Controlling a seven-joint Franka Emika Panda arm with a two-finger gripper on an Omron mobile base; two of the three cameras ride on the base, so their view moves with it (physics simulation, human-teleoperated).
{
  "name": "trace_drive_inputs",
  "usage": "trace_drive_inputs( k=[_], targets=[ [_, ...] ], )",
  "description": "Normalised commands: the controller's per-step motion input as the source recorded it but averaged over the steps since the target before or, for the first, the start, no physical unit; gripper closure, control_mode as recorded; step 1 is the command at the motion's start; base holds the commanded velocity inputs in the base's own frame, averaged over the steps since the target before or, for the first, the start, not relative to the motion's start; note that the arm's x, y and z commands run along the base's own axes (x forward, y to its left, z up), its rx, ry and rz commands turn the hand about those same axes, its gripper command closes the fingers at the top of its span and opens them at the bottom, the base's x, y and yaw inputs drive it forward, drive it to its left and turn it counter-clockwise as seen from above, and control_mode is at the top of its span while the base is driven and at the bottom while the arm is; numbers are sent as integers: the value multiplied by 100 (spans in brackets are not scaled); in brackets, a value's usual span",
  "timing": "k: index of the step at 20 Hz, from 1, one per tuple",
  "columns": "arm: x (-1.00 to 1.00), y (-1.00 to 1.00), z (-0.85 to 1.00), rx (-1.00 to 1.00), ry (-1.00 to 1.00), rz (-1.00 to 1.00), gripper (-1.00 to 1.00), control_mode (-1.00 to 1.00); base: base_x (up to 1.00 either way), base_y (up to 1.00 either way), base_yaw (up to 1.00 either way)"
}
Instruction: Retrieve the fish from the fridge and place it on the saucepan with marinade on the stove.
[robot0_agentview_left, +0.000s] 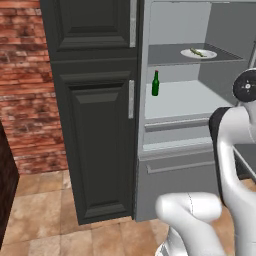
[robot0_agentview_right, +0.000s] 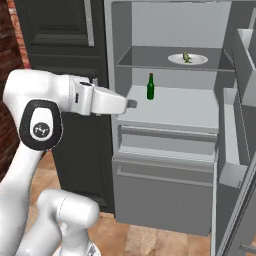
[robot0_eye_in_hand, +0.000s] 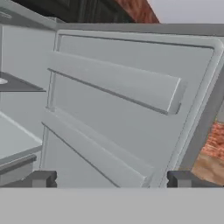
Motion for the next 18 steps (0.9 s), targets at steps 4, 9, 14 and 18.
trace_drive_inputs(
  k=[4,9,14,18],
  targets=[
    [-3,46,0,21,7,28,-100,-100,0,0,0],
    [0,39,0,18,2,29,-100,-100,0,0,0],
    [0,53,0,11,1,29,-100,-100,0,0,0],
    [0,33,0,1,0,19,-100,-100,0,0,0]
  ],
)
